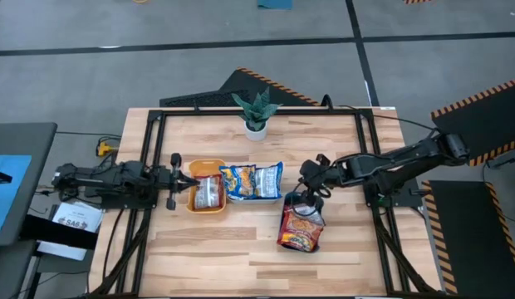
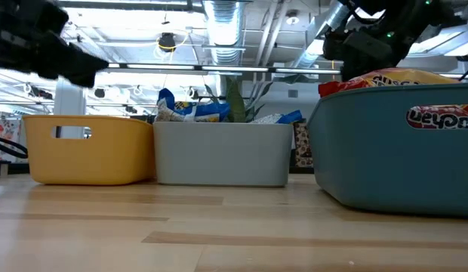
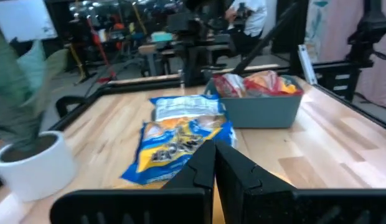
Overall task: Sort Maruchan noodles
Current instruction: Return to Home Position
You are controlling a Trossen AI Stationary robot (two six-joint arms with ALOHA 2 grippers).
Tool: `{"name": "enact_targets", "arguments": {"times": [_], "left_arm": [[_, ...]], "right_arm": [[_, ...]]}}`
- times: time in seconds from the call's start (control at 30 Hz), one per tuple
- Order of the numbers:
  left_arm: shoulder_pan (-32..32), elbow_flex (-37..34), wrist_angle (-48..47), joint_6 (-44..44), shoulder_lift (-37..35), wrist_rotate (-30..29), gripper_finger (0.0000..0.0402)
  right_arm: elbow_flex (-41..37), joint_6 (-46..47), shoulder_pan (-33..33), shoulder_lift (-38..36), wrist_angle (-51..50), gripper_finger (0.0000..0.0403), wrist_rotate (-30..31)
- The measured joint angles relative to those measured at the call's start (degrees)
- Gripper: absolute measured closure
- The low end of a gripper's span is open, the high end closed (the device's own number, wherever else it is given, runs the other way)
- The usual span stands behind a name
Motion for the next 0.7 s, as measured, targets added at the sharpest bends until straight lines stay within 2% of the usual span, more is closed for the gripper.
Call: {"name": "enact_targets", "arguments": {"times": [0.13, 0.27, 0.4, 0.53, 0.7], "left_arm": [[1.80, -1.76, 4.25, 0.40, 1.59, 0.18, 0.0401], [3.34, -1.64, 5.37, 0.39, 1.46, 3.84, 0.0401], [4.06, -1.69, 4.03, 0.37, 1.48, 3.60, 0.0401], [4.09, -1.69, 4.30, 0.84, 1.48, 2.61, 0.0401], [4.09, -1.69, 3.99, 2.62, 1.48, 2.18, 0.0401]], "right_arm": [[-0.02, -1.43, -1.02, 0.00, -0.38, 0.0391, -1.28], [-0.64, -3.01, -1.05, -1.21, -1.11, 0.0391, -2.15], [-5.63, -2.03, -1.50, -5.77, 1.10, 0.0391, -2.24], [-13.35, -1.51, -2.94, -13.36, 11.09, 0.0391, -2.50], [-23.85, -5.63, -7.39, -23.23, 27.72, 0.0391, -6.53]]}}
